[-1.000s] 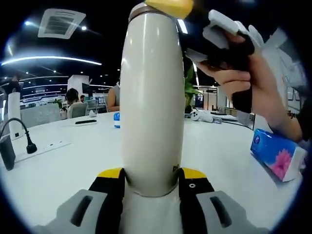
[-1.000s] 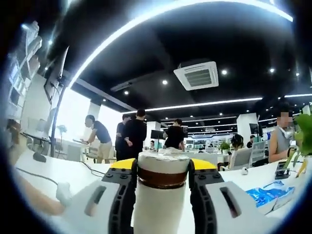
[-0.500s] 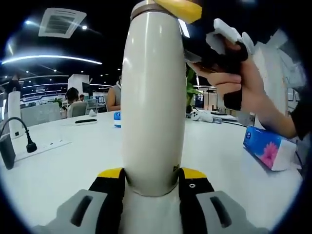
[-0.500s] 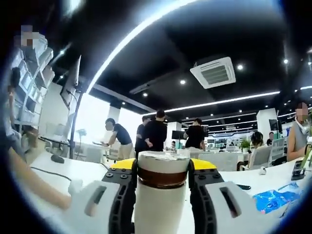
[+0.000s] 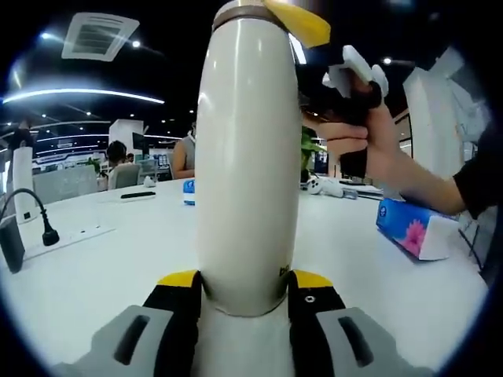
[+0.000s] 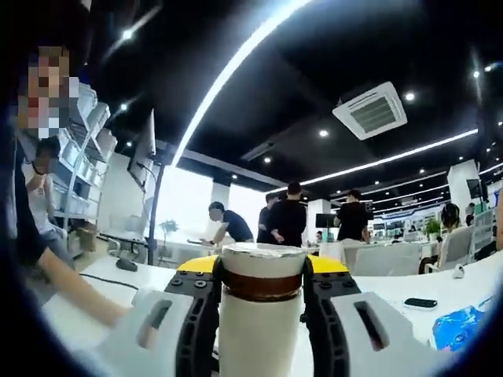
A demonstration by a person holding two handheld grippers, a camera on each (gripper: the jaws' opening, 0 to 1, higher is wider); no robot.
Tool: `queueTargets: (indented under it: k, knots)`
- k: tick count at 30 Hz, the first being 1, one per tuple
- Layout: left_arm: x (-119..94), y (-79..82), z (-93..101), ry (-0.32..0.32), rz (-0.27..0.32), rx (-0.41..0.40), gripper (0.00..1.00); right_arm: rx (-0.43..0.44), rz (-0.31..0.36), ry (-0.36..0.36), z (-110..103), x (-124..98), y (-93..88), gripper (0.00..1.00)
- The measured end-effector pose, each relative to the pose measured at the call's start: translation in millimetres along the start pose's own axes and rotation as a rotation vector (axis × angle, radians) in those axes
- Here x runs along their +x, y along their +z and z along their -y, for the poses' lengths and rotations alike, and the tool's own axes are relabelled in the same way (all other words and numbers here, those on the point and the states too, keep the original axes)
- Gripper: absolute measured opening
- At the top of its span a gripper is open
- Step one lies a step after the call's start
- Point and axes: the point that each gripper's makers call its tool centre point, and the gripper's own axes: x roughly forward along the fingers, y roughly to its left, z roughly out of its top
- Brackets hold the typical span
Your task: Grasp the water cup twist off the cup lid place the cup lid on the table
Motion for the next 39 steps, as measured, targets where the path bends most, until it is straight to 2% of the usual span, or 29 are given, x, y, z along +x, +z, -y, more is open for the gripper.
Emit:
queueTargets:
  k: [12,19,24,28,32,34,36,37,39]
  knots:
    - [0.4,-1.1,-0.5,-0.002,-0.001,0.0,0.45,0.127,0.034,0.172,4.3,-0.9,-3.3,0.44]
    - [0.4,-1.3,-0.6,-0.002,-0.001,0.0,0.45,0.125,0.041,0.203,3.7,-0.5,-3.5,0.44]
    - [0.2,-1.5,-0.8,-0.002,-0.001,0.0,0.45,0.106,0.032,0.191,3.2,2.4,-8.1,0.46]
    - [0.0,-1.6,-0.6,-0.004,-0.001,0.0,0.45,0.128,0.001,0.168,5.1,2.1,-17.3,0.57]
    - [-0.2,-2.3,-0.7,-0.004,-0.003,-0.001,0.45,0.129,-0.043,0.119,4.3,-4.6,-29.4,0.61]
    - [0.0,-2.6,-0.8,-0.004,-0.003,-0.001,0.45,0.083,-0.061,0.066,9.8,-6.6,-30.8,0.61]
    - [0.0,-2.6,-1.0,-0.003,-0.003,-0.001,0.45,0.075,-0.056,0.047,7.8,-9.0,-28.1,0.61]
    - [0.0,-2.6,-1.0,-0.003,-0.003,-0.001,0.45,0.06,-0.065,0.015,11.1,-11.1,-29.3,0.61]
    - [0.1,-2.6,-1.1,-0.003,-0.003,-0.001,0.45,0.055,-0.072,0.004,5.4,-14.1,-30.5,0.61]
